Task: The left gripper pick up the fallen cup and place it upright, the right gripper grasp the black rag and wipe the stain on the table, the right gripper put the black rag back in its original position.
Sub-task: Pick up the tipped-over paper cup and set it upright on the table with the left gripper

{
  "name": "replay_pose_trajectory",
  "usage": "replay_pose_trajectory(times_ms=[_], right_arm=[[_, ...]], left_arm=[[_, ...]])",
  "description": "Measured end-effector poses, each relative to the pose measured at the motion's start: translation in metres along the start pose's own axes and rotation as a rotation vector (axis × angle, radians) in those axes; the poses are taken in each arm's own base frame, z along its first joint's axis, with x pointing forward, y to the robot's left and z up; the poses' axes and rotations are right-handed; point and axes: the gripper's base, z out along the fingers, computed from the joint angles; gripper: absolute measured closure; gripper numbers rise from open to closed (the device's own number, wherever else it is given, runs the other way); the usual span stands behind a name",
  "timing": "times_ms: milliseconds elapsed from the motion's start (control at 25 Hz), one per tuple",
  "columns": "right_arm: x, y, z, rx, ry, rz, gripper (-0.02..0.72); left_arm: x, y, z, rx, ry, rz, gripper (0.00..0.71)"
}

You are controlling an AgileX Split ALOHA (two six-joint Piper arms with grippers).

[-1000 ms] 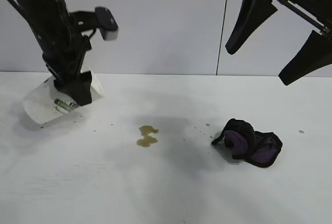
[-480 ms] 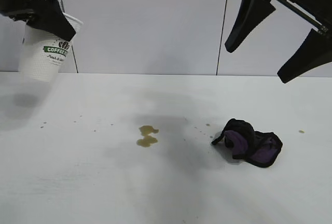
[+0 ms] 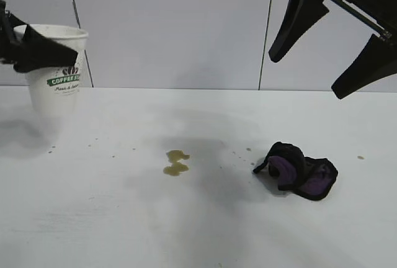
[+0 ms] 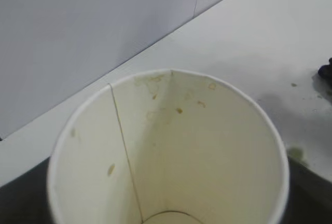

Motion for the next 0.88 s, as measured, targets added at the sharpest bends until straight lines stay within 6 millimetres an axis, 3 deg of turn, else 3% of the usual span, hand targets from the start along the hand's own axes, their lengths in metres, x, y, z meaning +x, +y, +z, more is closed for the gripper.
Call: replay_pose_trajectory(times_ms=[400,880], right_arm=[[-0.002,0.0,0.0,0.001,-0.02,0.0,0.094],[-0.003,0.0,0.0,0.002,-0.029,0.0,0.094]], left_arm=[[0.04,-0.004,0.023,0.061,0.061,-0.031,0.134],[0.042,-0.005,0.025,0.076,0.051,0.032,0.134]])
